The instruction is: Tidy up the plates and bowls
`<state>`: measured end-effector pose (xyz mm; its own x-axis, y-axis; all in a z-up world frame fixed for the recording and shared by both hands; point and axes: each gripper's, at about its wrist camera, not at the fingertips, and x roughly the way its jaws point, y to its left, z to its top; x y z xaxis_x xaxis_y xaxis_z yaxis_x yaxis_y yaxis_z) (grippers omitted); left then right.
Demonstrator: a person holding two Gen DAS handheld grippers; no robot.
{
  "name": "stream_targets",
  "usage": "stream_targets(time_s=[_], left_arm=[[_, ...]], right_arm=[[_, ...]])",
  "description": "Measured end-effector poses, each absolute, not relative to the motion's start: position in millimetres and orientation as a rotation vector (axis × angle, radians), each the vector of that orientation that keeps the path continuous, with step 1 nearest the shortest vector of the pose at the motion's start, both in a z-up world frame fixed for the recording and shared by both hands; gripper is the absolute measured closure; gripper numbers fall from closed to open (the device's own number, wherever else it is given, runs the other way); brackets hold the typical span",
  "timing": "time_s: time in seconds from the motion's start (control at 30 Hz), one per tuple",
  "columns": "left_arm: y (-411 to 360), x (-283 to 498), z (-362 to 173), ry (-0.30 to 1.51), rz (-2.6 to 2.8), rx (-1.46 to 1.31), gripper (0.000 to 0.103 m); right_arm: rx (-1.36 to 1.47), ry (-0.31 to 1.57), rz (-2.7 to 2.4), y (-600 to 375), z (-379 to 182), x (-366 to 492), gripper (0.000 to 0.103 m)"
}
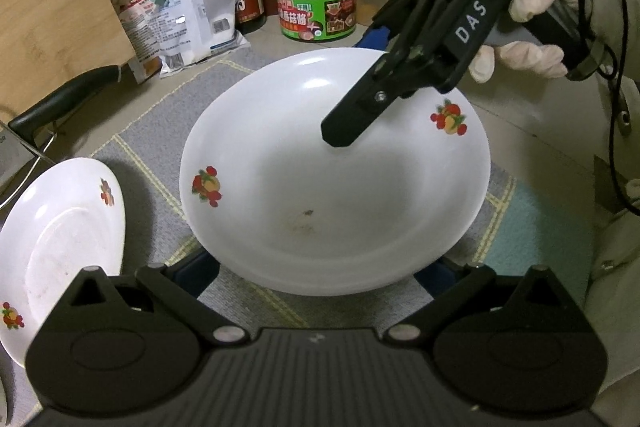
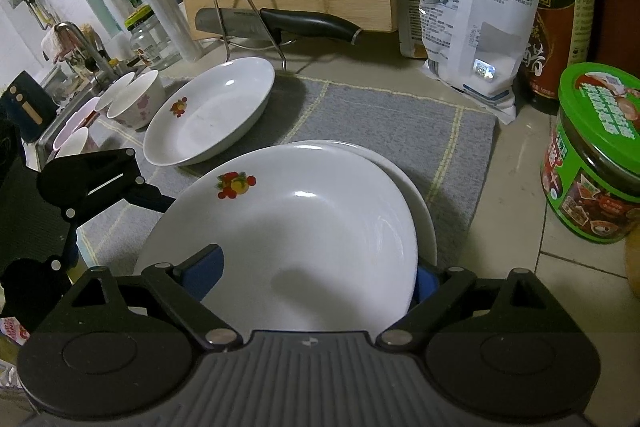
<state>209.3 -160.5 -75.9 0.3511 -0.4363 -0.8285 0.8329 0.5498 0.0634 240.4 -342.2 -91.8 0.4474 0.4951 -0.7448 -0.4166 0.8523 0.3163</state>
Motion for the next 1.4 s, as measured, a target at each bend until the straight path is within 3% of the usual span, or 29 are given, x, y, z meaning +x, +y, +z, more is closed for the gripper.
stream_targets(time_s=[1.4], left_arm=[[-160.5,203.7,-74.4,0.829,-0.853,0.561,0.002]], right_arm=[[0.059,0.987,0.469,-335.1,-80.1,229.7,0.001]])
